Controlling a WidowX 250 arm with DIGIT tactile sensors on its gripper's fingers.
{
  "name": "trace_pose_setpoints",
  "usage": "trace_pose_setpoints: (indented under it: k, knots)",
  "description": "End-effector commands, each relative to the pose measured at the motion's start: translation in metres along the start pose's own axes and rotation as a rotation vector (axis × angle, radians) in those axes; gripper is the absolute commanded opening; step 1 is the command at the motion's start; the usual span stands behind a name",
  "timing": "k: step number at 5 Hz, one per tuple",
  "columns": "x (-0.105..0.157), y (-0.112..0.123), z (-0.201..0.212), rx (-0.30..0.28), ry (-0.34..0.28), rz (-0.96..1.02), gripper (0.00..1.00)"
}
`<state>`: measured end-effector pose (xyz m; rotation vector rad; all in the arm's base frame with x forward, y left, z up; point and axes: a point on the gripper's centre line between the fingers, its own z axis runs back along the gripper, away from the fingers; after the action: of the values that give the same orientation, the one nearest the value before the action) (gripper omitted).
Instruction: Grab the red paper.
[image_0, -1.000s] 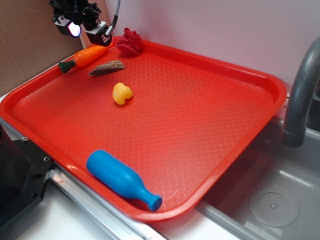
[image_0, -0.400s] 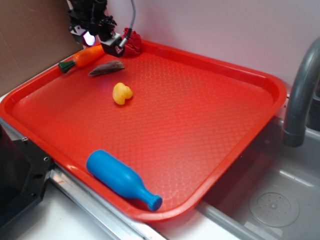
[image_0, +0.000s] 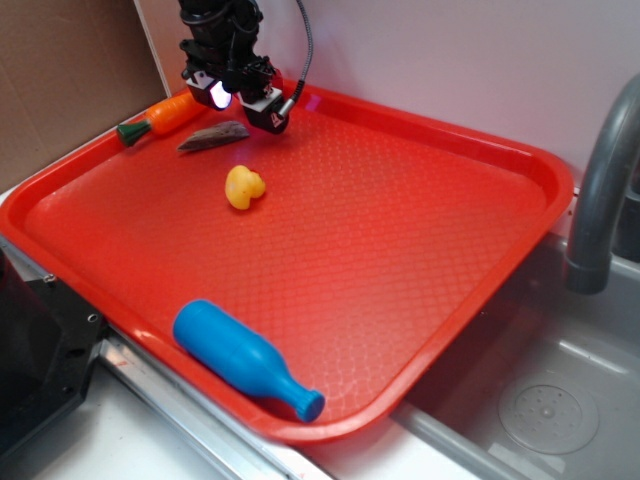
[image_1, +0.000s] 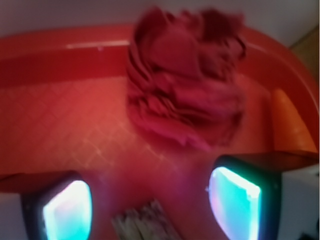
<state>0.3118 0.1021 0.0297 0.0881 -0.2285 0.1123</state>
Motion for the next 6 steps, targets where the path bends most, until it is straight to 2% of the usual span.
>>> trace_pose_setpoints:
  k: [1, 3, 5, 6]
  knots:
    - [0.012, 0.005, 0.020, -0.012, -0.078, -0.021, 1.00]
    - [0.012, 0.005, 0.020, -0.012, -0.078, -0.021, 1.00]
    - [0.028, 0.024, 0.019, 0.051, -0.183, 0.109, 1.00]
    - [0.036, 0.023, 0.012, 0.057, -0.187, 0.098, 1.00]
